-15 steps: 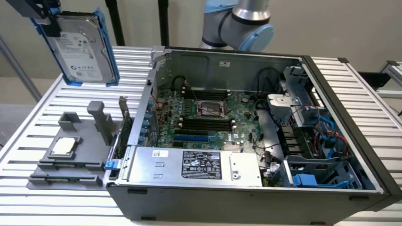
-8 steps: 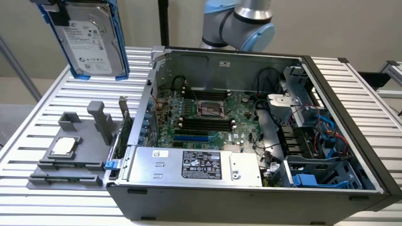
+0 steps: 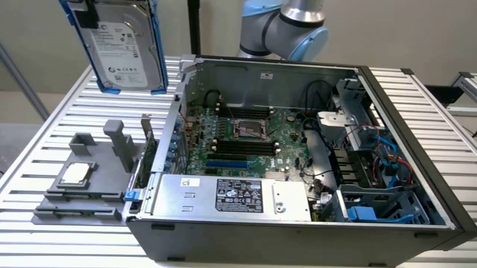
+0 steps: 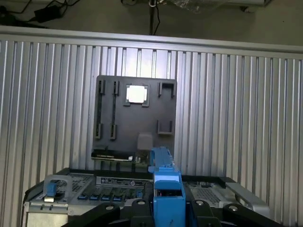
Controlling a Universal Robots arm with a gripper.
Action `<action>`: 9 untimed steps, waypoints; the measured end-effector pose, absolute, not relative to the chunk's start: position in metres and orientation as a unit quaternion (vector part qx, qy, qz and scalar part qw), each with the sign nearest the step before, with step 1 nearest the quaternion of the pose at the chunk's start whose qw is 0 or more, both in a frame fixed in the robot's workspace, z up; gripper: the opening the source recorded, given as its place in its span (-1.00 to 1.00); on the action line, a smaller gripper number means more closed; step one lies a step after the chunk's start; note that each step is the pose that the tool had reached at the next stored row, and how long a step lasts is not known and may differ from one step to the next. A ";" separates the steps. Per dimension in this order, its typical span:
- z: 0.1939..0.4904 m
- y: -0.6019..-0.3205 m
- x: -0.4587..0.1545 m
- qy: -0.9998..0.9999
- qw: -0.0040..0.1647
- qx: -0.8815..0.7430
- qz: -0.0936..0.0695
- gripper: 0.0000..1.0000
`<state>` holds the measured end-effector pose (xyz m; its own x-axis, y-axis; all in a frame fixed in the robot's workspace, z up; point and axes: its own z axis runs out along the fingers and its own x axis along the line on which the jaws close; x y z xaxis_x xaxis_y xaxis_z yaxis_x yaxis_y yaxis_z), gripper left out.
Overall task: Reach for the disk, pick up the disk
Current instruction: 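Pick up the disk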
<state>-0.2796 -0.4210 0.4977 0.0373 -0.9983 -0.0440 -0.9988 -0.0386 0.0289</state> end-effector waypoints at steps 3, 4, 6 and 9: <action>0.498 -0.424 -0.267 0.693 0.006 -0.720 0.027 -0.35; 0.498 -0.425 -0.263 0.693 0.007 -0.720 0.028 -0.35; 0.498 -0.427 -0.255 0.693 0.007 -0.720 0.029 -0.35; 0.498 -0.431 -0.242 0.693 0.009 -0.720 0.030 -0.35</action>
